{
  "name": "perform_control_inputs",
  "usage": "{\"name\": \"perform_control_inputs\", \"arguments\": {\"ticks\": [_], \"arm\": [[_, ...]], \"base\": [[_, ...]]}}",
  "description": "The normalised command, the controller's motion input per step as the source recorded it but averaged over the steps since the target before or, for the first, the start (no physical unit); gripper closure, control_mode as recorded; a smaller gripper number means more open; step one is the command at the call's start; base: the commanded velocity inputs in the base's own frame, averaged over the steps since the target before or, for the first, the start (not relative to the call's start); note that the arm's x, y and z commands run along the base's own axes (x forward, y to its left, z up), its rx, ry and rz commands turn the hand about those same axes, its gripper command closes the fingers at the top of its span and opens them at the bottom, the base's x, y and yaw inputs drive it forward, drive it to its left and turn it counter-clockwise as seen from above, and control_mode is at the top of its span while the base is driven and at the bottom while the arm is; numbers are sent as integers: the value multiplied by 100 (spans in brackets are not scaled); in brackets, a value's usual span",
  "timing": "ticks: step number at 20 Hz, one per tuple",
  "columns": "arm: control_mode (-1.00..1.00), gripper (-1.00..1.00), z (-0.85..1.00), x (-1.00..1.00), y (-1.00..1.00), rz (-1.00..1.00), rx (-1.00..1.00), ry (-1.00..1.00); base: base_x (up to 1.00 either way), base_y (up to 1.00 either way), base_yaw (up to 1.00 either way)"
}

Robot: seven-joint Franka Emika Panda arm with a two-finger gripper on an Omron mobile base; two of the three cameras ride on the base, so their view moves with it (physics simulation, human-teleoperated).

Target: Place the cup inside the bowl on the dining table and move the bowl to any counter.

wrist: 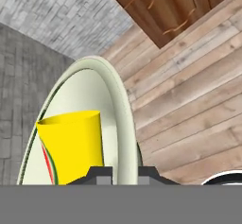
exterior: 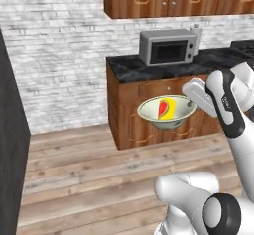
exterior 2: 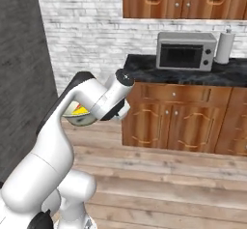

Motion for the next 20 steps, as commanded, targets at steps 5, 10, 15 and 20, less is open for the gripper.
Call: {"name": "perform_control_inputs", "arguments": {"ticks": [5, 10, 15, 20], "arm": [[100, 100, 0, 0, 0, 0, 0, 0], [100, 100, 0, 0, 0, 0, 0, 0], [100, 100, 0, 0, 0, 0, 0, 0], [100, 100, 0, 0, 0, 0, 0, 0]], "base": [[100, 0, 0], [93, 0, 1], [15, -49, 6], [-29, -100, 10]]}}
